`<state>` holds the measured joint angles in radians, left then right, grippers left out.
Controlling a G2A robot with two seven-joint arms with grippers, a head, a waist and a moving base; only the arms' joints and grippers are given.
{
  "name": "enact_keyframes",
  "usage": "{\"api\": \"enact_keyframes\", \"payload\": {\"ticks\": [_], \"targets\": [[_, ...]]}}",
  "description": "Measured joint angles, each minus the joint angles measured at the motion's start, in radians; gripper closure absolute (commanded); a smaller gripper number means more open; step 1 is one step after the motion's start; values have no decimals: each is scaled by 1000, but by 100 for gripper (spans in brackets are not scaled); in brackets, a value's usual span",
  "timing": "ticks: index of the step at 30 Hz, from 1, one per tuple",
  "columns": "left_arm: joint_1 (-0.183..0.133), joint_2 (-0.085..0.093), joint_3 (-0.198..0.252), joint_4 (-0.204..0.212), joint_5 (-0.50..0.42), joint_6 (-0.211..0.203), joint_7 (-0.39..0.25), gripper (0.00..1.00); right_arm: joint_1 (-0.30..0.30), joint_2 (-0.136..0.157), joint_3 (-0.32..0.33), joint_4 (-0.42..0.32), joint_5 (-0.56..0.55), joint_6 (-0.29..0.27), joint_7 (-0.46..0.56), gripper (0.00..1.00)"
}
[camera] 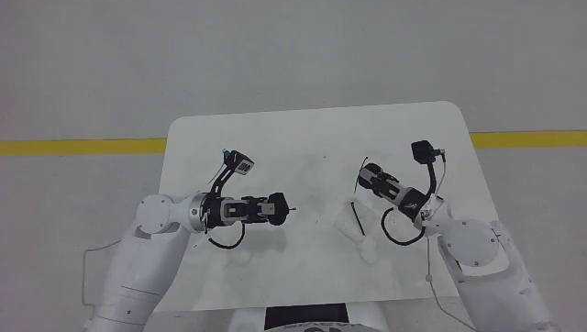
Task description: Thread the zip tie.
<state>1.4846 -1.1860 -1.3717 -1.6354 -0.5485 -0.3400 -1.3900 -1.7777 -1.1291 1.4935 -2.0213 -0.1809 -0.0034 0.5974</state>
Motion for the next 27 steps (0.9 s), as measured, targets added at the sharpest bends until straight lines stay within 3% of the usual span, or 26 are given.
{"api": "enact_keyframes", "payload": {"ticks": [3, 11, 14, 16, 23, 25, 27], "targets": [[0, 0, 0, 0, 0, 0, 0, 100, -37, -3, 15, 9, 100, -46, -35, 100], [0, 0, 0, 0, 0, 0, 0, 100, -38, -2, 15, 10, 107, -47, -29, 100], [0, 0, 0, 0, 0, 0, 0, 100, -36, -9, 14, -3, 167, -63, -87, 100], [0, 0, 0, 0, 0, 0, 0, 100, -47, -14, 18, -19, 229, -101, -158, 100], [0, 0, 0, 0, 0, 0, 0, 100, -137, -29, 12, -42, 277, -289, -360, 100], [0, 0, 0, 0, 0, 0, 0, 100, -162, -32, 2, -44, 269, -331, -402, 100], [0, 0, 0, 0, 0, 0, 0, 100, -177, -35, -7, -55, 252, -339, -433, 100]]}}
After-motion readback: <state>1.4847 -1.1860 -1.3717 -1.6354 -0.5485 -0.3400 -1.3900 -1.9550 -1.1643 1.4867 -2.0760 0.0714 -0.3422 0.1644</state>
